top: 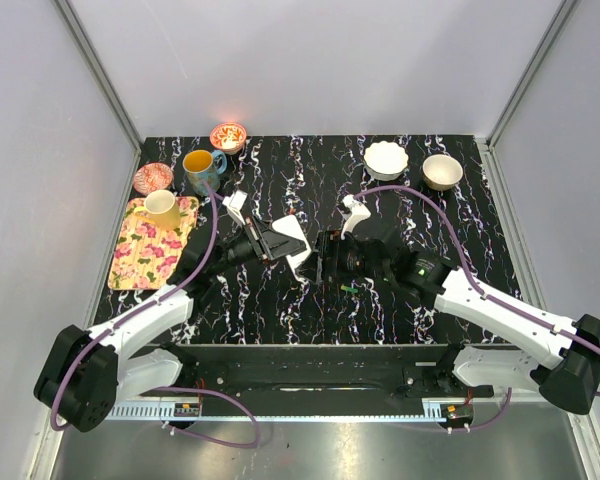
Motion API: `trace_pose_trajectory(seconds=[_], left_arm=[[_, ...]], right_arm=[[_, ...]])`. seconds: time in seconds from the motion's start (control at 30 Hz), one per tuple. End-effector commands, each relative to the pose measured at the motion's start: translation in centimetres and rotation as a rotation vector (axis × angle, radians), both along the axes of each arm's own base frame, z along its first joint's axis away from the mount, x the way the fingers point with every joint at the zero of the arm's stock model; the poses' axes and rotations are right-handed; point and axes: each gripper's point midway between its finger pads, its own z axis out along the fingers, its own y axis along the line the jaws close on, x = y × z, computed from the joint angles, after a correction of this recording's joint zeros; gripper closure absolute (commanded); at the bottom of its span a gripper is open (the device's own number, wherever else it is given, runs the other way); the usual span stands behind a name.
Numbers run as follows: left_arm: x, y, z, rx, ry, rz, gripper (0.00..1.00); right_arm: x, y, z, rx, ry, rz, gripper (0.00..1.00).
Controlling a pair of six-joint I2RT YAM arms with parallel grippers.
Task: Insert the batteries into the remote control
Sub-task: Load the battery into the remote control.
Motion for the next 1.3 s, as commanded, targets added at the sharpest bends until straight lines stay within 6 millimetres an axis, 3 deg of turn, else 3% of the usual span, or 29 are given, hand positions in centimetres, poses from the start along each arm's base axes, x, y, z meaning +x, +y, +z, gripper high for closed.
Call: trace_pose_trajectory(seconds=[0.0, 0.4, 0.77, 1.07, 1.1, 1.2, 1.23, 1.27], left_arm=[[-1.3, -0.1, 3.1, -0.075, -0.084, -0.055, 1.0], [-2.6, 0.2, 8.1, -0.251, -0.121, -0.131, 1.0], [-3.4, 0.5, 9.8, -0.298, -0.135, -0.159, 1.0], [-3.4, 0.7, 10.5, -0.303, -0.146, -0.166, 1.0], [-3.4, 0.8, 10.5, -0.302, -0.15, -0.166, 1.0], [-3.2, 0.6, 10.1, -0.278, -0.153, -0.157, 1.0], [-2.9, 0.5, 9.5, -0.257, -0.135, -0.151, 1.0], [-2.7, 0.4, 8.9, -0.23, -0.153, -0.139, 1.0]], right_arm=[[1.4, -1.2, -0.2, -0.037, -0.031, -0.054, 0.27], [0.9, -1.9, -1.9, -0.09, -0.034, -0.033, 0.32], [0.8, -2.6, -2.8, -0.125, -0.043, -0.025, 0.52], [0.6, -3.2, -3.7, -0.175, -0.053, -0.011, 0.62], [0.6, -3.2, -3.7, -0.177, -0.053, -0.006, 0.61], [0.6, -3.0, -2.9, -0.154, -0.056, -0.011, 0.43], [0.7, -2.9, -2.5, -0.141, -0.059, -0.017, 0.33], [0.8, -2.8, -2.1, -0.125, -0.05, -0.03, 0.3]])
